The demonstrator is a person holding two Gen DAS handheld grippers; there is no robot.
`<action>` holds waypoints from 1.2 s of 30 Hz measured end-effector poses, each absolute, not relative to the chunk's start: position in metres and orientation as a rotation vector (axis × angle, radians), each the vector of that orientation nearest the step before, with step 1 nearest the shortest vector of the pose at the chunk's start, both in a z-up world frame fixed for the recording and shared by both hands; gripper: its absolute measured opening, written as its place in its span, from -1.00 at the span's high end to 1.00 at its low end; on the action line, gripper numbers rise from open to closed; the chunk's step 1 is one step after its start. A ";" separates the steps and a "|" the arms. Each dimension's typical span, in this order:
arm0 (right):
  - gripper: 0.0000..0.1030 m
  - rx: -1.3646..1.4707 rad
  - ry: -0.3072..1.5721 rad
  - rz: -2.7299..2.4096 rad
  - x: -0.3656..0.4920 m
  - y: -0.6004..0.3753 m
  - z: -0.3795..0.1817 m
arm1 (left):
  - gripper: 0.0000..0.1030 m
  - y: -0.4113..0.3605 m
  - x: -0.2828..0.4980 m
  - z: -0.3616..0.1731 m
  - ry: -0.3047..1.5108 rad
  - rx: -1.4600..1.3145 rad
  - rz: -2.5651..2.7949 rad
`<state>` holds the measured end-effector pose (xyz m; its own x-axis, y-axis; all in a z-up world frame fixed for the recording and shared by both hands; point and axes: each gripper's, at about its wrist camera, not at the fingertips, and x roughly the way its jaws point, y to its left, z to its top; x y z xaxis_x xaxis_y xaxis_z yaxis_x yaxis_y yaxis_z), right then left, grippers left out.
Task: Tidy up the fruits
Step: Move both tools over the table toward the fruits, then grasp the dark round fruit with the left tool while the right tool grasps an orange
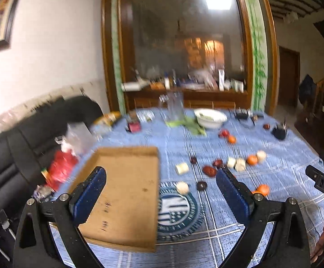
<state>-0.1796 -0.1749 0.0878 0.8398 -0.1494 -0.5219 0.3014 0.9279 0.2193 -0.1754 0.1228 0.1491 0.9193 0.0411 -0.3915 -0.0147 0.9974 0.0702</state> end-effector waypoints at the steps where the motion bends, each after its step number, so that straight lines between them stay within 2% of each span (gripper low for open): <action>1: -0.99 0.284 0.495 -0.242 -0.188 -0.169 0.092 | -0.92 0.125 -0.182 0.153 0.378 0.067 0.029; 5: -0.99 0.232 0.474 -0.224 -0.199 -0.161 0.101 | -0.92 0.130 -0.186 0.157 0.373 0.055 0.016; 10: -0.99 0.261 0.561 -0.159 -0.190 -0.156 0.092 | -0.92 0.142 -0.174 0.147 0.429 0.008 0.002; 22: -0.94 0.311 0.732 0.075 -0.154 -0.152 0.064 | -0.91 0.141 -0.141 0.084 0.628 -0.020 -0.118; 23: -0.92 0.290 0.735 0.086 -0.150 -0.148 0.064 | -0.88 0.137 -0.139 0.080 0.638 -0.021 -0.153; 25: -0.85 0.257 0.746 0.121 -0.144 -0.143 0.066 | -0.61 0.132 -0.138 0.077 0.646 -0.015 -0.200; 26: -0.81 0.235 0.755 0.133 -0.140 -0.138 0.065 | -0.54 0.129 -0.136 0.076 0.653 -0.009 -0.218; 28: -0.53 0.213 0.790 0.168 -0.134 -0.132 0.061 | -0.30 0.125 -0.131 0.073 0.673 -0.006 -0.241; 32: -0.36 0.194 0.866 0.232 -0.121 -0.116 0.045 | -0.29 0.124 -0.116 0.067 0.727 -0.037 -0.276; 36: -0.35 0.170 0.914 0.247 -0.111 -0.104 0.031 | -0.29 0.118 -0.096 0.063 0.784 -0.008 -0.277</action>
